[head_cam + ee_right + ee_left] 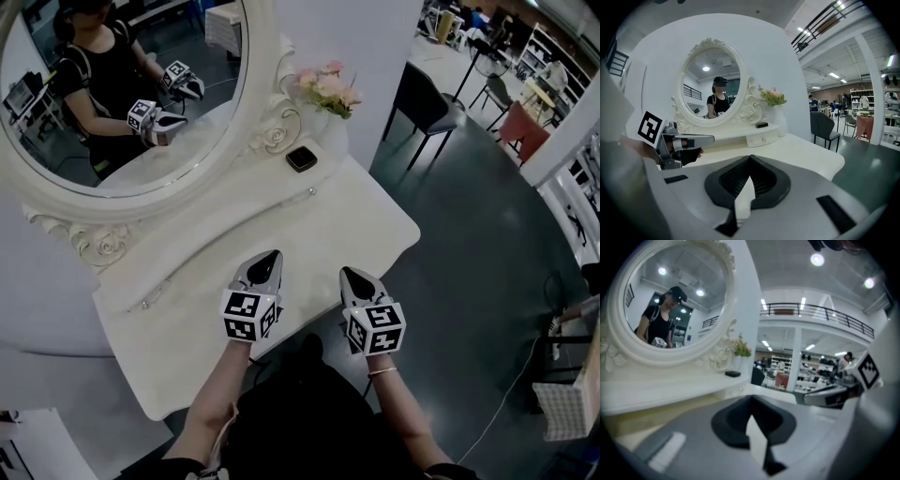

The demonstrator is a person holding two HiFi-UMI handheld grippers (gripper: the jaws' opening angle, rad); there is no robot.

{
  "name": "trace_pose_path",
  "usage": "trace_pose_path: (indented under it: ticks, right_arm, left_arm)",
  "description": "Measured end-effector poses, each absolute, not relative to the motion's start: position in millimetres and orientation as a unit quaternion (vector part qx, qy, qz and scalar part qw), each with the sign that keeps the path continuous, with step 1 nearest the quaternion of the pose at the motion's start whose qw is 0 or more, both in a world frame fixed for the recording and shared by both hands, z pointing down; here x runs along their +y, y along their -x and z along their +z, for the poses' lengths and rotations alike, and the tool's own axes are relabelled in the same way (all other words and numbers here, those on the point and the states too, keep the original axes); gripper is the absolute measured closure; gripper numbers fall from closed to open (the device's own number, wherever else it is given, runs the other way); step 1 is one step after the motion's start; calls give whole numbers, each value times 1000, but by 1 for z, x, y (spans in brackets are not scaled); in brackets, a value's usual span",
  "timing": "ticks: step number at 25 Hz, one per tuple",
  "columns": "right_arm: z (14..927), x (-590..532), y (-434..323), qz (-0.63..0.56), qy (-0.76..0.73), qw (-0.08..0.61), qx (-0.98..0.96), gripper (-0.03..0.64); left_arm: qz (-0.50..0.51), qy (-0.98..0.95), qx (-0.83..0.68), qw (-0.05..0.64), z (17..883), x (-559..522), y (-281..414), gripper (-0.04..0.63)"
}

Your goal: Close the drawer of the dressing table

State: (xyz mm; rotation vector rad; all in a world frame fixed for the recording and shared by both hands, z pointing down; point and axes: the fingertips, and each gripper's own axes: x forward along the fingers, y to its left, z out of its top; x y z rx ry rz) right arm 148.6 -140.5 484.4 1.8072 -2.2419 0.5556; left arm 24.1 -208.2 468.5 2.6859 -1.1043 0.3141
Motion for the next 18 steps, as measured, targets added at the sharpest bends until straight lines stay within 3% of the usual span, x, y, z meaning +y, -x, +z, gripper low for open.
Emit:
trace_pose_path:
  ticks: [18]
  right_arm:
    - [499,-130,-139,201,-616,109,-754,612]
  left_arm:
    - [104,-912,-381,110,470,-206,-8,591]
